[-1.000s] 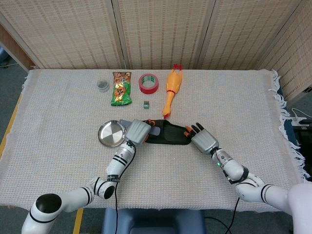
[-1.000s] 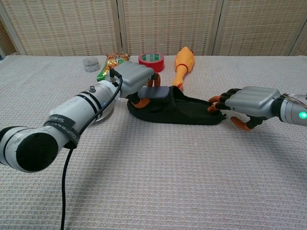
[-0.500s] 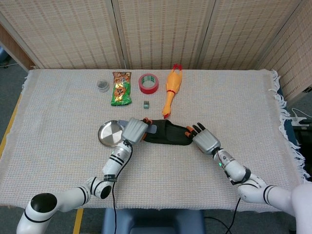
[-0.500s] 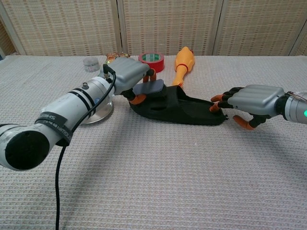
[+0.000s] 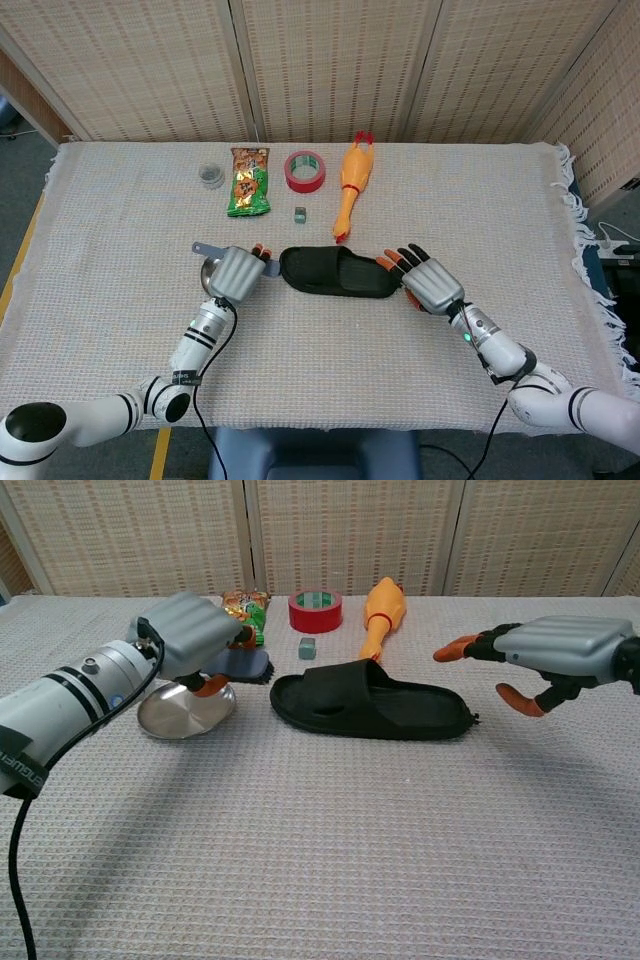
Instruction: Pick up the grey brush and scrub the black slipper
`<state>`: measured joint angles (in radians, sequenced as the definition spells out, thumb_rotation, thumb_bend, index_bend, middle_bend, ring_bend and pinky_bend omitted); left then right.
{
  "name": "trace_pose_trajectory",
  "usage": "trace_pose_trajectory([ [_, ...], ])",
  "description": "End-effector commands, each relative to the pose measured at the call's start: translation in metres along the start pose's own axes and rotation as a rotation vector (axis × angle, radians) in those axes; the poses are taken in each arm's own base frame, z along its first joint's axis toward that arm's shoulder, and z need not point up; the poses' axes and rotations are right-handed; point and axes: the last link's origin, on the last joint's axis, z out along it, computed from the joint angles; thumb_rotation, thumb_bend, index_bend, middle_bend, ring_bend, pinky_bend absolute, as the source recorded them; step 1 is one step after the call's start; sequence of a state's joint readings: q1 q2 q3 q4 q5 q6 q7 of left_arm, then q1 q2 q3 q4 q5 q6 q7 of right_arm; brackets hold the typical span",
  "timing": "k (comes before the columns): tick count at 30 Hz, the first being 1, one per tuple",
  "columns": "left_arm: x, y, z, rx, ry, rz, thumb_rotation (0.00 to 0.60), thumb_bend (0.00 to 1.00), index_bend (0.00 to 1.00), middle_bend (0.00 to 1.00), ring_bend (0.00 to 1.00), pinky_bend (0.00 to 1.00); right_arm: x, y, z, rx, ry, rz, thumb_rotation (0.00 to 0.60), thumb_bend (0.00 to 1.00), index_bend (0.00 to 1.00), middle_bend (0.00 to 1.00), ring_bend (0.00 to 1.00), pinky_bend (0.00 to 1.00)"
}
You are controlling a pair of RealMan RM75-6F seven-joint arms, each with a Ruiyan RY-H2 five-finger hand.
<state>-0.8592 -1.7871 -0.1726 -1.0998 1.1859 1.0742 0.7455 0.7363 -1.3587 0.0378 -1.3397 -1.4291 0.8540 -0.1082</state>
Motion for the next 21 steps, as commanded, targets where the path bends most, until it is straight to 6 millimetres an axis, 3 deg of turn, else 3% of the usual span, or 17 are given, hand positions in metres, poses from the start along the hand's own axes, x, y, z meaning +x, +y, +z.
trace_pose_trajectory([
  [1, -0.023, -0.018, -0.004, 0.042, -0.068, 0.038, 0.6, 0.56, 0.61, 0.65, 0.82, 1.0, 0.029, 0.005, -0.02, 0.019, 0.116, -0.007, 0.6, 0.66, 0.0, 0.0, 0.0, 0.0],
  [11, -0.055, -0.038, -0.011, 0.054, -0.175, 0.114, 0.6, 0.56, 0.6, 0.64, 0.82, 1.0, 0.061, 0.009, -0.055, -0.02, 0.211, -0.065, 0.6, 0.66, 0.0, 0.0, 0.0, 0.0],
  [21, -0.052, -0.027, -0.013, 0.019, -0.197, 0.102, 0.6, 0.51, 0.17, 0.31, 0.81, 1.0, 0.057, 0.005, -0.058, -0.037, 0.201, -0.077, 0.6, 0.66, 0.0, 0.0, 0.0, 0.0],
])
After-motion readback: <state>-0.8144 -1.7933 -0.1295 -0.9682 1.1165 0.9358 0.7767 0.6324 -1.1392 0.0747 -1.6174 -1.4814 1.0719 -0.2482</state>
